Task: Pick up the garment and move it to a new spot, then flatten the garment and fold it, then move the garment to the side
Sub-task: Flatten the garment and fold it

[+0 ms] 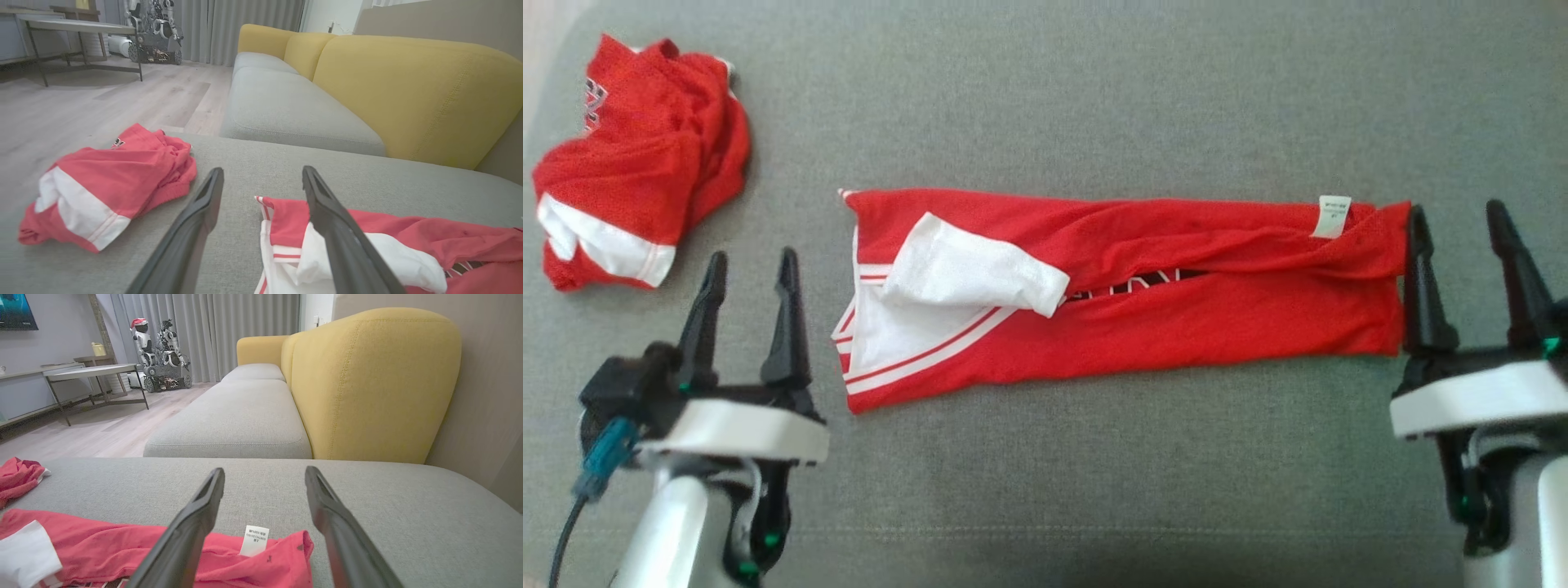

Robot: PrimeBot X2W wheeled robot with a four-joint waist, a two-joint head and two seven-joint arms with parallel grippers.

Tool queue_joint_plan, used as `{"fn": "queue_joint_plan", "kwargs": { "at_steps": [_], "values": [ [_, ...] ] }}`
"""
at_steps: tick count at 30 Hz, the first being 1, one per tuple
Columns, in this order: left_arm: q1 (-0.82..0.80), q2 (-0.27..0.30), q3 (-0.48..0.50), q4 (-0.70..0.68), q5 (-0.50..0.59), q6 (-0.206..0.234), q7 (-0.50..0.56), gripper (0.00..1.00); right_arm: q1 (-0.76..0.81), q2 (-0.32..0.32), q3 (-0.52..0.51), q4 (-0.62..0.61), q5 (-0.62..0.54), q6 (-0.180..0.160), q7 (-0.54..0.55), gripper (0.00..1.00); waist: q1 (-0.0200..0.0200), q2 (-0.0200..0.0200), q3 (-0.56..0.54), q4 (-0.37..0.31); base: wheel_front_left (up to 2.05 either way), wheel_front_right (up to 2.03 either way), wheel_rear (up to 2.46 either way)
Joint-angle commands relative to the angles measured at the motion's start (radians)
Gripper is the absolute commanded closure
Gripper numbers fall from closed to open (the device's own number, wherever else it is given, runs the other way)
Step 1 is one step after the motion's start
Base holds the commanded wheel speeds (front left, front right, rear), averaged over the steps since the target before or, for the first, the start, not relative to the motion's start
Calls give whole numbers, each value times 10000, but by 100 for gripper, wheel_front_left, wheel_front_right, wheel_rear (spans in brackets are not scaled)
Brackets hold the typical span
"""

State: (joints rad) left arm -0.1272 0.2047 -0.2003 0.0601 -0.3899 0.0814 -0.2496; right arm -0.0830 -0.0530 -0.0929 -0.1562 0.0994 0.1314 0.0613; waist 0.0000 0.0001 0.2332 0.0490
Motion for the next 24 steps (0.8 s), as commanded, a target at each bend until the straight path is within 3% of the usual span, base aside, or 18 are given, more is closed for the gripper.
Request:
{"fn": "queue_joint_plan", "kwargs": {
  "at_steps": [1,10,24],
  "values": [
    [-33,292,470,-391,126,62,-120,0,95,3,279,-431,-76,-7,-31,0,0,-1,-166,14,0,0,0],
    [869,479,369,-672,412,118,-59,0,863,25,486,-662,-48,-7,81,0,0,-1,-668,-18,0,0,0],
    [798,532,225,-658,295,117,109,0,792,27,609,-417,428,-7,193,0,0,-1,-627,35,0,0,0]
  ]
}}
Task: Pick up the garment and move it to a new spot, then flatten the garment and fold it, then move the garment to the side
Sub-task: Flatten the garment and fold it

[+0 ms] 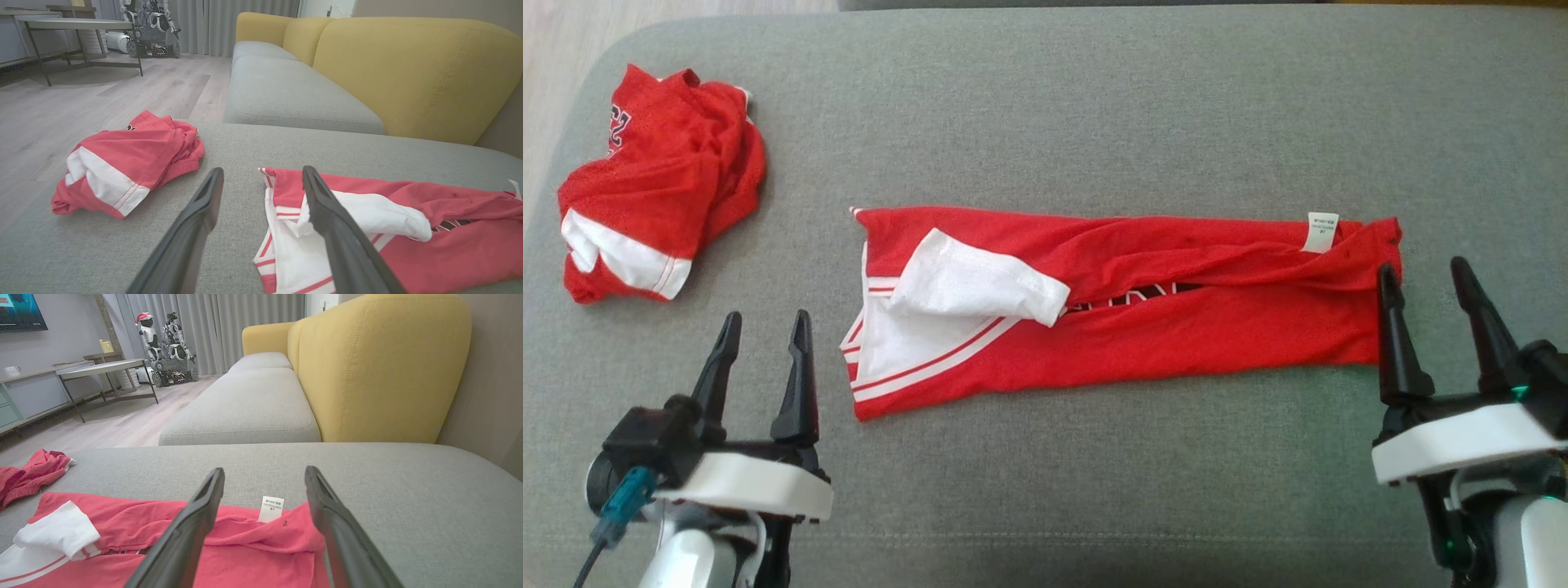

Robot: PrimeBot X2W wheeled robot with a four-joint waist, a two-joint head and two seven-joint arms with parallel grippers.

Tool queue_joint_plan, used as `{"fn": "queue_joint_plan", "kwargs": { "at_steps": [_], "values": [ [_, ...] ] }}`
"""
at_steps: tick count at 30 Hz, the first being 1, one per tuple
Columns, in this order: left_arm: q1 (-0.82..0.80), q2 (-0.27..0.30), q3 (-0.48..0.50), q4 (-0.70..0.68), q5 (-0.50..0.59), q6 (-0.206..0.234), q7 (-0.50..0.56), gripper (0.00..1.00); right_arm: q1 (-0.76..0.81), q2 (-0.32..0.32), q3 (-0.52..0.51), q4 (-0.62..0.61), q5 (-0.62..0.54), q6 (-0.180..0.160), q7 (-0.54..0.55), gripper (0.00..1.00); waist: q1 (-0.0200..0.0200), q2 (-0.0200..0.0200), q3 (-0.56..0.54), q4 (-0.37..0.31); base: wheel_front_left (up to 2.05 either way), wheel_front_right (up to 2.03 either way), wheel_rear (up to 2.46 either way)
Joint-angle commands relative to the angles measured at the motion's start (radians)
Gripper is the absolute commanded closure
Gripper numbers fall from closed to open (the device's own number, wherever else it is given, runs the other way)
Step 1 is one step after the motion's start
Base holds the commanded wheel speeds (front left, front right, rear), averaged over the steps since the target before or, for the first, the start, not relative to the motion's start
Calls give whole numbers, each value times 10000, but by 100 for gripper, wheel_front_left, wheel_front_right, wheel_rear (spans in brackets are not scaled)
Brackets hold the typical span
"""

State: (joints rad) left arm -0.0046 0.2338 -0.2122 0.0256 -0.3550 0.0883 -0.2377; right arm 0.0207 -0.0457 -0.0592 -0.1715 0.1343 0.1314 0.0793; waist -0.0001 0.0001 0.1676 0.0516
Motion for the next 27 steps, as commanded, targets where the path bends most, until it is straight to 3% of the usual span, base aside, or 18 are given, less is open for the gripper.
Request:
{"fn": "queue_joint_plan", "kwargs": {
  "at_steps": [1,7,18,27],
  "values": [
    [-461,242,341,-307,-64,41,-13,0,-304,-46,296,-206,121,-7,20,0,1,-1,70,9,0,0,0],
    [-808,211,226,-350,-66,-28,-22,0,-1170,-48,122,648,277,-7,324,0,1,-1,523,-11,0,0,0],
    [-1696,62,-55,17,-42,-405,-129,0,-2954,-717,-734,3181,492,-7,1490,0,1,-1,1550,50,0,0,0],
    [-2057,-158,-29,459,-19,-607,-218,0,-3045,-511,-641,3738,1118,-7,3091,0,1,-1,1893,84,0,0,0]
  ]
}}
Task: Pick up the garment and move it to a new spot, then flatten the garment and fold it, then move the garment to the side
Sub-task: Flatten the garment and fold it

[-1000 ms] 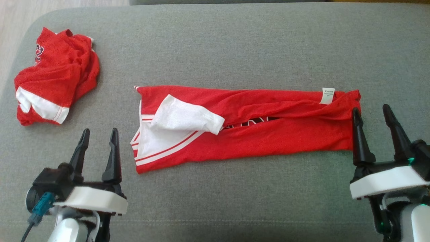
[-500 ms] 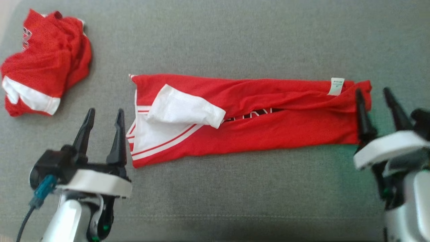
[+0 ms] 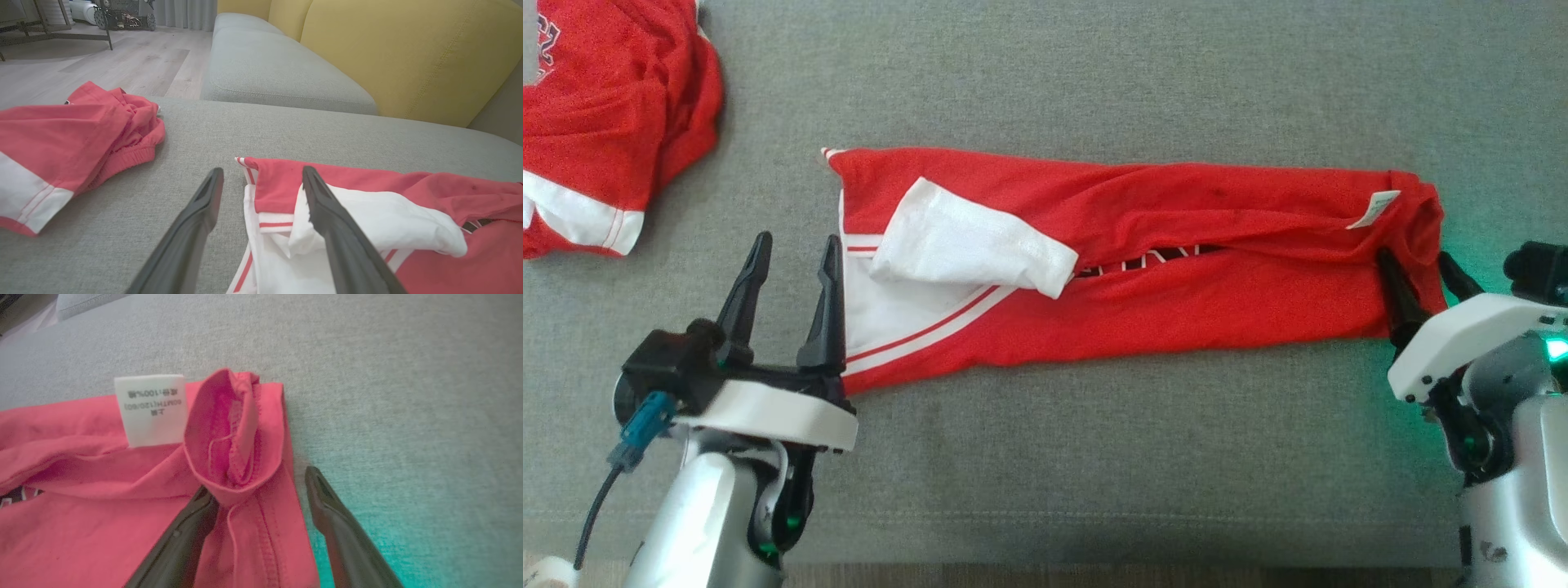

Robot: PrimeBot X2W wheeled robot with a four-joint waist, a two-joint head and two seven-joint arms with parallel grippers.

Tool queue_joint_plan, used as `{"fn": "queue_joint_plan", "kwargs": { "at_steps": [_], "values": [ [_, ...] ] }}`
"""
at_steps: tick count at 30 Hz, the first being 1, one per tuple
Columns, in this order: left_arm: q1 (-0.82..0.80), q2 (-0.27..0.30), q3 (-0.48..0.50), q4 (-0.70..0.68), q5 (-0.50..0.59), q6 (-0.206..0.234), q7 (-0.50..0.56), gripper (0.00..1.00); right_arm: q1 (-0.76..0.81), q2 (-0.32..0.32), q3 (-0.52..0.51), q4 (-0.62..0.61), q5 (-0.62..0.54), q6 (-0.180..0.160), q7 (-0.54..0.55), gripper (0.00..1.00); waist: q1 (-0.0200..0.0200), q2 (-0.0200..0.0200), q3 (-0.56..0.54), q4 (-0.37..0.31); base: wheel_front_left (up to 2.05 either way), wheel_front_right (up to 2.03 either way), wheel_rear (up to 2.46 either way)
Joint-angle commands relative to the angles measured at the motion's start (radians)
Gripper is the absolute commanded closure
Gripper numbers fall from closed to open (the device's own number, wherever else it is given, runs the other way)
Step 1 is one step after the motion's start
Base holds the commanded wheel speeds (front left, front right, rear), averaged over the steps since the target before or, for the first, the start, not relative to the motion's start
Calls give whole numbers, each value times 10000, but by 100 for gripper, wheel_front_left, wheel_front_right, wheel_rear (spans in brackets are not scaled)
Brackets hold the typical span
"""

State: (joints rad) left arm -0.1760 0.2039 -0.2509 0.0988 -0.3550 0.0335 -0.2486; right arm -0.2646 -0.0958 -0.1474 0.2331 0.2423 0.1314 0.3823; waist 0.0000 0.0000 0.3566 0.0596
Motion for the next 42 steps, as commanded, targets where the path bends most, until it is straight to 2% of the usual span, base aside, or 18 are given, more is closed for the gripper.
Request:
{"fn": "queue_joint_plan", "kwargs": {
  "at_steps": [1,4,5,7,18,26,30,34,39,42],
  "values": [
    [-367,123,368,-236,-13,-78,-113,0,-161,20,280,-299,136,-7,212,0,0,0,11,4,0,0,0],
    [-413,83,404,-152,16,-127,-121,0,-95,101,346,-436,373,-7,372,0,0,0,22,2,0,0,0],
    [-424,72,422,-131,27,-137,-123,0,-67,148,357,-482,564,-7,404,53,0,0,23,0,0,0,0],
    [-439,49,457,-98,51,-158,-126,0,12,189,370,-589,678,-7,391,100,0,0,11,-3,0,0,0],
    [-168,-32,777,-75,161,-211,-130,0,733,214,-313,-1388,845,-7,-103,100,0,0,-478,-244,0,0,0],
    [44,-86,791,-97,224,-186,-131,0,1135,-122,-1544,-1969,643,-7,136,100,0,0,-869,-313,0,0,0],
    [106,-97,798,-76,219,-176,-131,0,1167,-117,-1654,-2239,611,-7,342,100,0,0,-1010,-313,0,0,0],
    [282,-101,858,-63,201,-109,-131,0,989,128,-967,-3109,932,-7,750,100,0,0,-1245,-404,0,0,0],
    [436,-98,784,-5,212,-68,-105,0,677,365,505,-4140,1621,-7,1370,100,0,0,-1565,-436,0,0,0],
    [444,-96,705,29,226,-61,-56,0,500,435,1501,-4232,2096,-7,1405,100,0,0,-1703,-336,0,0,0]
  ]
}}
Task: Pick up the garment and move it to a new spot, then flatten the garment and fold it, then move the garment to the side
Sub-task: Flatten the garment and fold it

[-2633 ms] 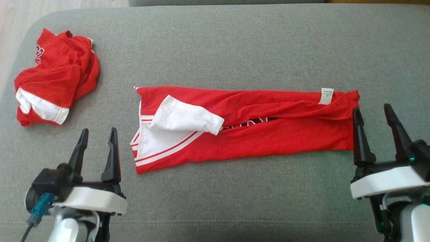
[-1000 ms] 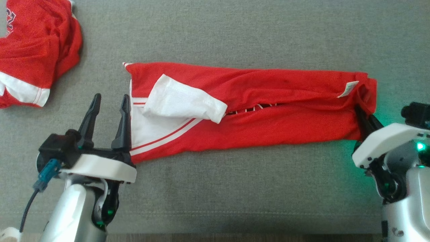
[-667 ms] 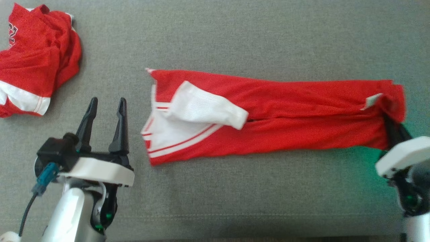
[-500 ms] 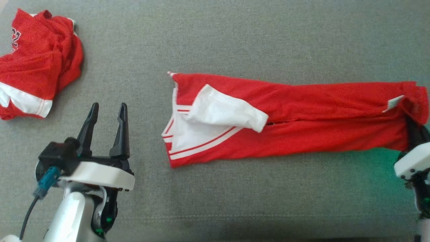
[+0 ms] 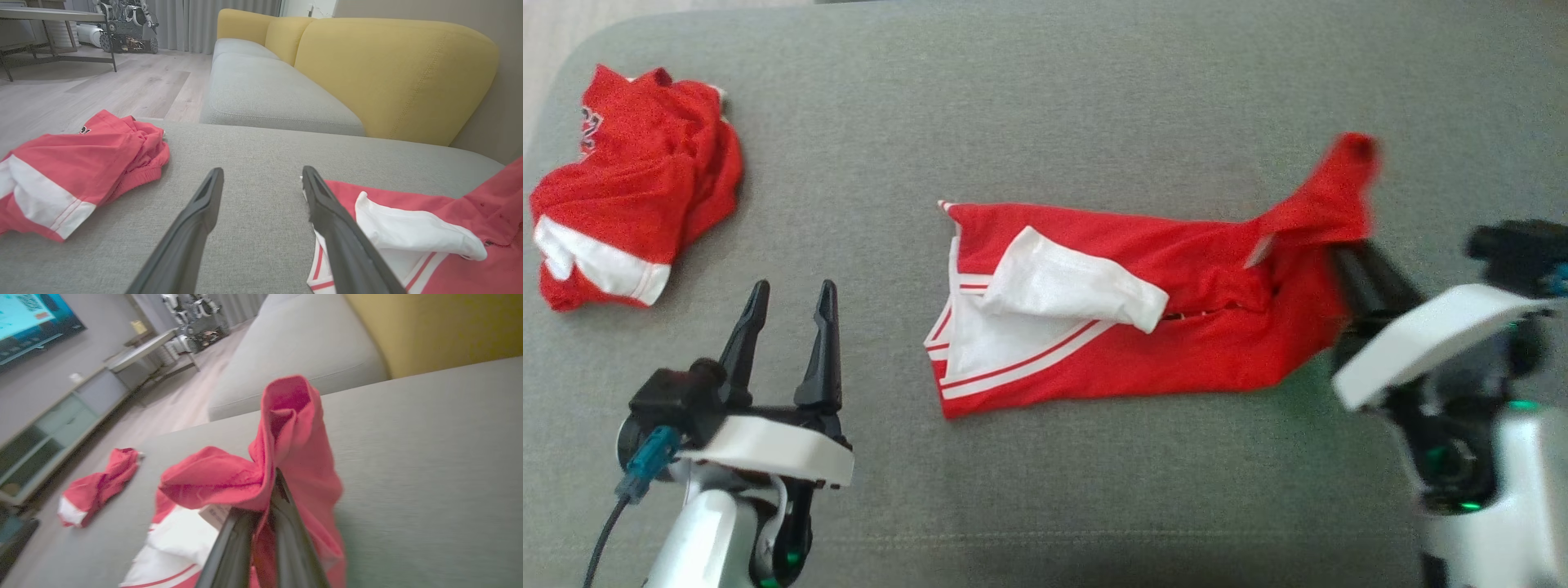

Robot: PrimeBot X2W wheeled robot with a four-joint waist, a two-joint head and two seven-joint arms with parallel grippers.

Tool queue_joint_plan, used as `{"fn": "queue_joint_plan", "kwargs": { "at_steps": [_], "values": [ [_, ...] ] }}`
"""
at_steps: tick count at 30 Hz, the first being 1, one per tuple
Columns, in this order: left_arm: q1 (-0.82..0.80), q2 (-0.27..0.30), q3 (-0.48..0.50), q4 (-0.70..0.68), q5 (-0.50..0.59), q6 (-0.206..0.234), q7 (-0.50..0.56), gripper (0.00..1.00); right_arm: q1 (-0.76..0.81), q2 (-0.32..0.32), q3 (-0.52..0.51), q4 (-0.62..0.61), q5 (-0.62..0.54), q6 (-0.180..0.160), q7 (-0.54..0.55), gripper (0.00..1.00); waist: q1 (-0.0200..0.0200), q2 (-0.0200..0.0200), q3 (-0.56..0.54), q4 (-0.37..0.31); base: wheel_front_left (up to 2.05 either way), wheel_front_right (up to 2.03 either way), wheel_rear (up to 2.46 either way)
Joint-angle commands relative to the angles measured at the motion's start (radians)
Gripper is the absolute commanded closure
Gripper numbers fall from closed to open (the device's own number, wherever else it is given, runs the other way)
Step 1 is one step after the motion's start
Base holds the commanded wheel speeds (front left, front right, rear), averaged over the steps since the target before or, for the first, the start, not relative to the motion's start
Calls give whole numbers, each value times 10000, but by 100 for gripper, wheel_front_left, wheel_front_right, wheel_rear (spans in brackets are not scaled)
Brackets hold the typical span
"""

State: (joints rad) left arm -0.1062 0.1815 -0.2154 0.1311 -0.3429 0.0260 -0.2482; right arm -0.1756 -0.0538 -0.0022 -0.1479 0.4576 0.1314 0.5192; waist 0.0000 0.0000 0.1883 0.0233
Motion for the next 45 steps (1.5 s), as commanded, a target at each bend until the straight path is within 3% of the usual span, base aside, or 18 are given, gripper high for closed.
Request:
{"fn": "queue_joint_plan", "kwargs": {
  "at_steps": [1,6,10,18,20,21,27,35,45],
  "values": [
    [-254,126,330,-288,106,19,-48,0,-448,24,404,-320,322,-7,-69,100,0,0,-46,87,0,0,0],
    [-309,100,175,-256,129,9,3,0,-951,32,2343,992,1975,-7,-1201,100,0,0,-54,555,0,0,0],
    [-431,40,39,-166,130,-44,2,0,-1627,33,3752,2352,2663,-7,-2378,100,0,0,72,1023,0,0,0],
    [-742,-144,-85,37,90,-147,-65,0,-3020,34,5599,5332,3869,-7,-4393,100,0,0,518,1670,0,0,0],
    [-779,-149,-56,70,87,-161,-82,0,-3297,34,5882,5722,4033,-7,-4727,45,0,0,590,1671,0,0,0],
    [-791,-146,-31,82,86,-160,-88,0,-3428,35,6053,5846,4102,-7,-4857,0,0,0,625,1652,0,0,0],
    [-823,-93,64,149,162,-136,-114,0,-4083,35,6601,5862,4222,-7,-5752,0,0,0,659,1456,0,0,0],
    [-778,-42,187,138,209,-68,-126,0,-4223,35,5343,5049,3242,-7,-6532,0,0,0,499,1160,0,0,0],
    [-465,158,444,-42,169,90,-131,0,-1863,-312,1326,2536,69,-7,-5386,0,0,0,200,763,0,0,0]
  ]
}}
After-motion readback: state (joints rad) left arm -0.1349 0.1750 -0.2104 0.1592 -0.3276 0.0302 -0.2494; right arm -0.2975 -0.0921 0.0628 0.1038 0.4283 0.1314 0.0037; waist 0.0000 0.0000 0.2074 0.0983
